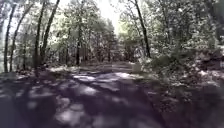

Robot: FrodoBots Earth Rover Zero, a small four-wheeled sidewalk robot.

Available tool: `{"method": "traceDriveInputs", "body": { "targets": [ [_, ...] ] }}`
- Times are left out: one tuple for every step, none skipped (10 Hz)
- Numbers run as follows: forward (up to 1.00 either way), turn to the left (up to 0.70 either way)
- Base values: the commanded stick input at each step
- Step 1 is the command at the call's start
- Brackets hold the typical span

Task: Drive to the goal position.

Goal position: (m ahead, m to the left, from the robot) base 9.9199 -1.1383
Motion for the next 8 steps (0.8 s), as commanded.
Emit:
{"method": "traceDriveInputs", "body": {
  "targets": [
    [0.45,0.00],
    [0.45,0.00],
    [0.45,0.00],
    [0.45,0.00],
    [0.45,0.00],
    [0.45,0.00],
    [0.45,0.00],
    [0.45,0.00]
  ]
}}
